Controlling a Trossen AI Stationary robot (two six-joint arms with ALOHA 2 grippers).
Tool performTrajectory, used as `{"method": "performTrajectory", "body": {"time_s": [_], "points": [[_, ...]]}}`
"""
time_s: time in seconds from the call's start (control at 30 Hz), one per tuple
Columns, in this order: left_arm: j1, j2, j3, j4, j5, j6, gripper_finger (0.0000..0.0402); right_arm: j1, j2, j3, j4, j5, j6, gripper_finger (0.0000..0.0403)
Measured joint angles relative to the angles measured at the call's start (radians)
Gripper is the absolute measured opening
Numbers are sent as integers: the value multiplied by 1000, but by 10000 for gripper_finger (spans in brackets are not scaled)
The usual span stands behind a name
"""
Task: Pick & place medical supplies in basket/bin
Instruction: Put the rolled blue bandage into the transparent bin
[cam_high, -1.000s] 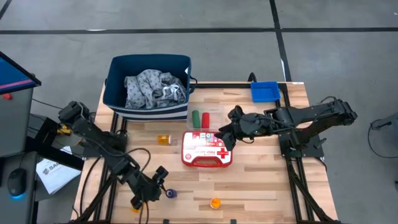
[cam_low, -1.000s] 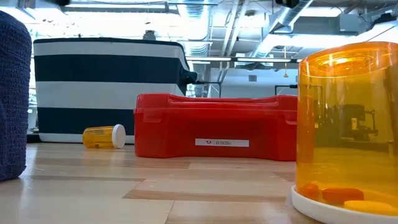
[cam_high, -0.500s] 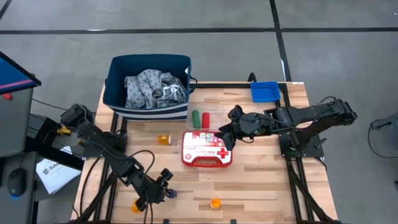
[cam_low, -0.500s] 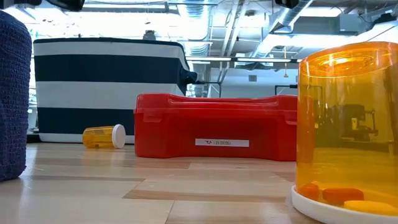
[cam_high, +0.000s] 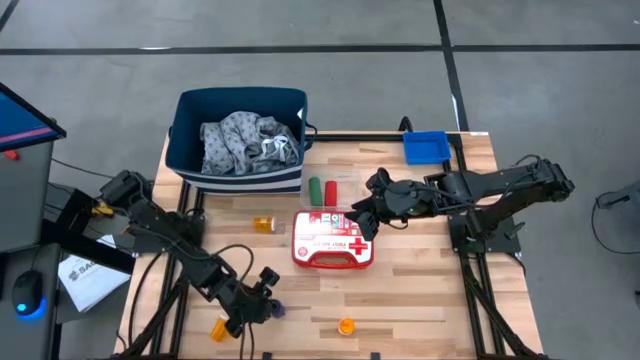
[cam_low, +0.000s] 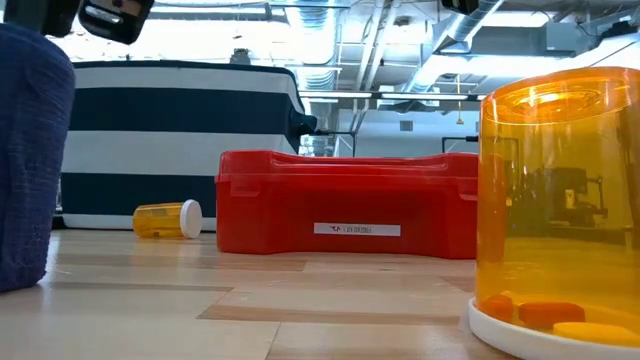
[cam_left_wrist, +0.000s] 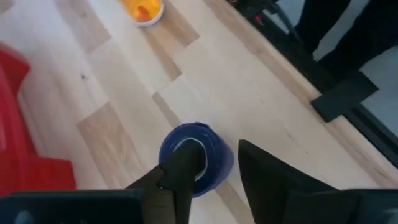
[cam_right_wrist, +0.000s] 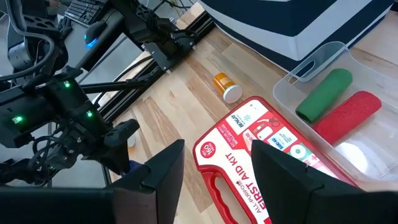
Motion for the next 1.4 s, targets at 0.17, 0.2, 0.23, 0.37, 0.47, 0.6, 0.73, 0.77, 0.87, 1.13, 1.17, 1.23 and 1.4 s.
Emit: {"method": "performTrajectory", "body": {"time_s": [0.17, 0.2, 0.23, 0.37, 0.47, 0.6, 0.73, 0.77, 0.87, 1.13, 1.17, 1.23, 1.4], "points": [[26, -3, 3, -62, -2, -75, 50, -5, 0, 0, 0, 0, -3, 182], [32, -4, 4, -69, 2, -91, 34, -6, 0, 0, 0, 0, -5, 182], [36, -7, 4, -74, 7, -100, 20, -9, 0, 0, 0, 0, -7, 182], [37, -28, 0, -95, 8, -99, 14, -14, 0, 0, -1, 0, -7, 182], [38, -66, -4, -125, -21, -106, 8, -18, 0, 0, -1, -1, -7, 182], [38, -151, -3, -142, -115, -132, 7, -18, 0, 0, -4, -1, -8, 182], [48, -257, -2, -138, -227, -123, 5, -18, 0, 0, -20, -1, -7, 182], [53, -282, -1, -139, -252, -108, 5, -18, 0, 0, -25, -2, -7, 182], [89, -330, 31, -136, -318, -10, 5, -10, -12, 0, -42, -3, -4, 182], [378, -253, 151, -117, -394, 307, 5, -19, -73, 0, -116, 3, -3, 182], [411, -233, 162, -108, -393, 329, 5, -19, -82, 0, -135, 14, -3, 182], [470, -187, 185, -52, -398, 381, 5, -18, -102, 0, -158, 47, -2, 182], [543, -70, 235, 88, -376, 459, 5, -17, -158, 0, -227, 98, 1, 182]]}}
